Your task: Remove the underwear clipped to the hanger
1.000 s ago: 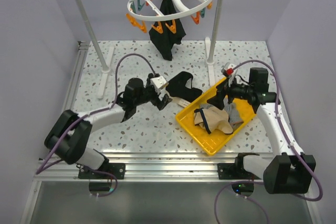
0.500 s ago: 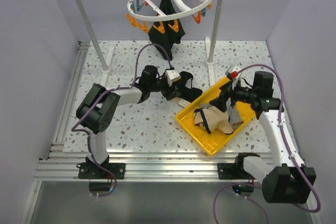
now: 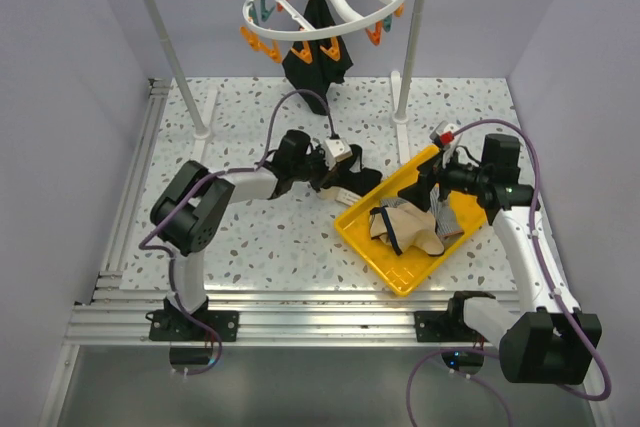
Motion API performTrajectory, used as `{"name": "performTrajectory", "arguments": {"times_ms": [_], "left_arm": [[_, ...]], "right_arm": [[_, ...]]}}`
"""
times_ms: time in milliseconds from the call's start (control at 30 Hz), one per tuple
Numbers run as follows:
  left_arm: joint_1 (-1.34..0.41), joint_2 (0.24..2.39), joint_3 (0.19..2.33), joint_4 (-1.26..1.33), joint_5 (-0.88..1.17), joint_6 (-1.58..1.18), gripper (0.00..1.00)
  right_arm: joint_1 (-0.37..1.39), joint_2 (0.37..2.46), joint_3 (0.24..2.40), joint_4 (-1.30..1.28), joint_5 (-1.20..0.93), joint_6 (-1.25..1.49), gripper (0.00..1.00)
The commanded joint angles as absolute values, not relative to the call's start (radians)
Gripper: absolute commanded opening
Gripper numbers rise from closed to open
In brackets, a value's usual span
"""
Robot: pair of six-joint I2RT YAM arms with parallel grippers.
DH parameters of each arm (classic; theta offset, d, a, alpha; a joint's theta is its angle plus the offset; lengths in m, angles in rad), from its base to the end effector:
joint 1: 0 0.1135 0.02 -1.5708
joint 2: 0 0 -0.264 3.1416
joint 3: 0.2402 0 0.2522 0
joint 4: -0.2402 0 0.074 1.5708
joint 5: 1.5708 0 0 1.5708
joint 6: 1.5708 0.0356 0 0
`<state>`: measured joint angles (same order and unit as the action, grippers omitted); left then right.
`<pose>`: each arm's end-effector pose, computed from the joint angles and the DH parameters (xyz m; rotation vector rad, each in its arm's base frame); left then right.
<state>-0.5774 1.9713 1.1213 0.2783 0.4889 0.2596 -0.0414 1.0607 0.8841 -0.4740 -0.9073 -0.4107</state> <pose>0.3414 -0.2424 0.1551 1.1303 1.8280 -0.7084 0.2201 0.0190 0.3018 -0.8285 1.8468 0.7163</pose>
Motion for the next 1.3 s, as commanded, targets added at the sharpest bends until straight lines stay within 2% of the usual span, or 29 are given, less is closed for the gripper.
{"name": "performTrajectory", "arguments": {"times_ms": [0,167,267,367,467,600,700,933,1133,1267], "left_arm": [[-0.575,1.821,1.074,0.444,0.465,0.195,0.0],[-0.581,1.666,0.971,0.624,0.563,0.022,0.0],[-0.591,1.606,0.864,0.852,0.661,-0.125,0.0],[-0.609,1.569,0.787,0.961,0.724,-0.242,0.0],[-0.638,1.551,0.752,1.098,0.773,-0.337,0.0],[-0.698,1.58,0.784,1.149,0.853,-0.403,0.0],[-0.752,1.626,0.833,1.1,0.882,-0.379,0.0],[-0.86,1.805,0.992,0.797,0.841,-0.189,0.0],[-0.913,2.012,1.196,0.55,0.723,-0.071,0.0],[-0.94,2.109,1.272,0.384,0.573,0.027,0.0]], "right_arm": [[-0.049,1.065,0.931,-0.446,-0.92,-0.388,0.99],[-0.052,1.065,0.931,-0.425,-0.91,-0.359,0.99],[-0.055,1.068,0.933,-0.408,-0.879,-0.333,0.99],[-0.055,1.065,0.94,-0.394,-0.833,-0.295,0.99],[-0.061,1.06,0.945,-0.352,-0.744,-0.223,0.99],[-0.071,1.066,0.971,-0.308,-0.551,-0.124,0.99],[-0.083,1.065,0.988,-0.281,-0.451,-0.065,0.99],[-0.107,1.043,1.006,-0.252,-0.37,-0.017,0.99],[-0.115,1.032,1.005,-0.265,-0.39,-0.008,0.99],[-0.117,1.023,0.997,-0.273,-0.406,-0.008,0.99]]}}
